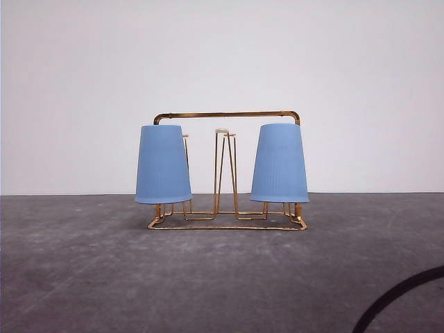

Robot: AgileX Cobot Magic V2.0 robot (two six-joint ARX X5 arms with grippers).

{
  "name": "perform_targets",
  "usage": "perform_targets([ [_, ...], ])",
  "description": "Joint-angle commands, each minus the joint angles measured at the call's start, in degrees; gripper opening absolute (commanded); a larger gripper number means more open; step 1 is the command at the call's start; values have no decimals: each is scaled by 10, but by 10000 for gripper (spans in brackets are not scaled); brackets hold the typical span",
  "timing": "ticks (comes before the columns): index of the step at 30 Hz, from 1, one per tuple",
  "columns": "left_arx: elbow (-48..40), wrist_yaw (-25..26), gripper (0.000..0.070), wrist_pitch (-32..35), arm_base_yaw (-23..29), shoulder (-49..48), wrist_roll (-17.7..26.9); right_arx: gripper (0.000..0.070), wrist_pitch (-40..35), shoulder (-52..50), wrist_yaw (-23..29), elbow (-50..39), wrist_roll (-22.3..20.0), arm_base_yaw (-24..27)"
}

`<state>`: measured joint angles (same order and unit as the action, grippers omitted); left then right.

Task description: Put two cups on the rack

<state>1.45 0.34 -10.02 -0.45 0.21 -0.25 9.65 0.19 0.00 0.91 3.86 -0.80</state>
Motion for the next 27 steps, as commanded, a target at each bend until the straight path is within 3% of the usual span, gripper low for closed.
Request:
perform_targets([
  [1,-7,0,0,8,0,0,-2,5,-7,0,0,-2,2,-1],
  [27,-7,0,0,8,0,0,-2,5,-7,0,0,-2,2,-1],
])
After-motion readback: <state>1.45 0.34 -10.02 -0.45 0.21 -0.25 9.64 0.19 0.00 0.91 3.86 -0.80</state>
